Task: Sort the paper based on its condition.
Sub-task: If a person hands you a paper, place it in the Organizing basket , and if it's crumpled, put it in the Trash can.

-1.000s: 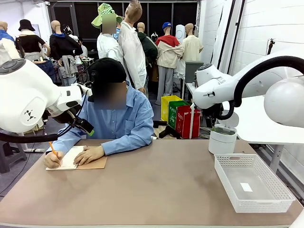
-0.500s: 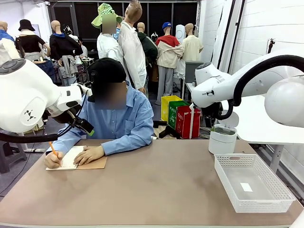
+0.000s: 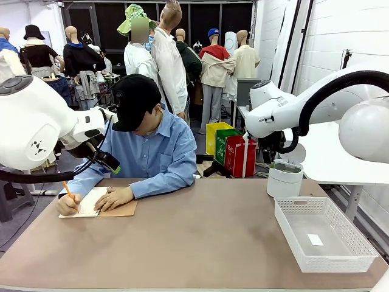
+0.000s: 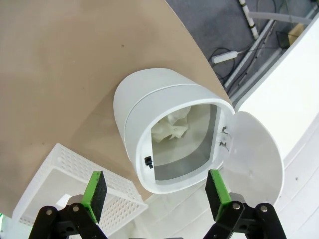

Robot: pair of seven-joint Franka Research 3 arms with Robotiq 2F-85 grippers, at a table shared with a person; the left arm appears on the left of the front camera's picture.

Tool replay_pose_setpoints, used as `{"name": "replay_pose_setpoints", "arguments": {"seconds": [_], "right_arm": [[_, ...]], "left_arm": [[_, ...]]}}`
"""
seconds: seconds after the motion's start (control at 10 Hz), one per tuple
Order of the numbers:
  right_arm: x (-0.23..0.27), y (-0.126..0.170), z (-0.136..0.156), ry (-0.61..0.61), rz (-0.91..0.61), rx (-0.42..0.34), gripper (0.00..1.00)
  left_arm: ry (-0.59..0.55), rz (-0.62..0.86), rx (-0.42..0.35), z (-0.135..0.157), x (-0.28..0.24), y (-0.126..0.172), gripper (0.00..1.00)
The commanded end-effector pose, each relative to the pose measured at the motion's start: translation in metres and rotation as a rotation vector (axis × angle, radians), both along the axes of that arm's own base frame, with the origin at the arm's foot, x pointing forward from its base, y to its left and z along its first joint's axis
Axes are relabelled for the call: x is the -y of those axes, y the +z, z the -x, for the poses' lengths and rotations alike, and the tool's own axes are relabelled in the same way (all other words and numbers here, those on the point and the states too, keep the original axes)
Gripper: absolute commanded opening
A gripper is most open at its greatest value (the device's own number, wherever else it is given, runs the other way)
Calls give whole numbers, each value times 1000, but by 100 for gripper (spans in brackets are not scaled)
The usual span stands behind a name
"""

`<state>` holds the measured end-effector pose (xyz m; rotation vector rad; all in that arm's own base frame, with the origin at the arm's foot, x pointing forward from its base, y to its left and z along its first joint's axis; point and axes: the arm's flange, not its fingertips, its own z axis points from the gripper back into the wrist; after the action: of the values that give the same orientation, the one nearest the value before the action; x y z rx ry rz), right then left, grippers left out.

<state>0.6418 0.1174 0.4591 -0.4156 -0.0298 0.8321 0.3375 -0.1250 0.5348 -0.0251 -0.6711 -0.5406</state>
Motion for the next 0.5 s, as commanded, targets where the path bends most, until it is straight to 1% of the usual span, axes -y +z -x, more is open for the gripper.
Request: {"name": "replay_pose_setpoints", "arguments": {"seconds": [0.0,0.2,0.3,0.4], "right_arm": [[1,-2,-3,7,-1,14,100],[0,0,0,0,0,0,100],[-9,11,18,23,-90,15,100],[-27,22,33,49,-139,39,100]], "left_arm": [[0,-1,-5,0,-1,0,100],[0,-1,-5,0,-1,0,100],[0,-1,-5,0,-1,0,100],[0,-1,-5,0,-1,0,100]]}}
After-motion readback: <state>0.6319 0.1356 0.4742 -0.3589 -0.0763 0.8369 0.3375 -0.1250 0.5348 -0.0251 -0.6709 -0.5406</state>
